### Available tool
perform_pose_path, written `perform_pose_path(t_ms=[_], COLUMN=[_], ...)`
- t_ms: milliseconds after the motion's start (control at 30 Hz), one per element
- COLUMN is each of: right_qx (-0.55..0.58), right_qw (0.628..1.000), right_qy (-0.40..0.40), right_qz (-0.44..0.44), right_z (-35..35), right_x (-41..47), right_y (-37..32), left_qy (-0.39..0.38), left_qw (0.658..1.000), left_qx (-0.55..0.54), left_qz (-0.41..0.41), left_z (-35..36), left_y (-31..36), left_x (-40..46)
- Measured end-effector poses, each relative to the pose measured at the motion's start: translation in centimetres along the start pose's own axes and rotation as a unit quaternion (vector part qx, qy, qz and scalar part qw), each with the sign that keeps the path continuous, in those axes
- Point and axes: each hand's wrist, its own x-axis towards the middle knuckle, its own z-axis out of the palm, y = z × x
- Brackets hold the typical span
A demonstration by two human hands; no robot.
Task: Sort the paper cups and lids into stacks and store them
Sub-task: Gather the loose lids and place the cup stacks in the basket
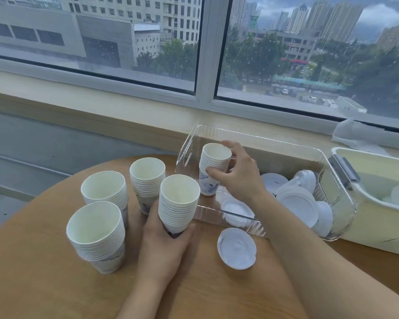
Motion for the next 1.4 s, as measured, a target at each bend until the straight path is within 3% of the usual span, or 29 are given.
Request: perform_pose_path(t_ms=[667,1167,1300,1400], right_qx=[-0.009,-0.022,0.017,0.117], right_qw=[0.998,0.996,0.994,0.990], right_qy=[0.041,0.041,0.091,0.068], right_qz=[0.055,0.081,0.065,0.033], right_z=[4.4,4.3,2.5,0.7], right_x=[4.5,5.4,3.2,-0.4], right_y=[0.8,0.9,-1.6,-4.0], left_qy=[0.006,0.051,0.055,0.053], left_qw=[1.000,0.997,0.996,0.994], left_qx=[0.016,0.047,0.035,0.027], left_qz=[0.012,0.034,0.065,0.095], left_z=[0.4,0.6,0.5,0.5], left_y=[0.1,0.6,1.4,1.5], left_x=[-0.4,-0.8,-0.7,-0.6])
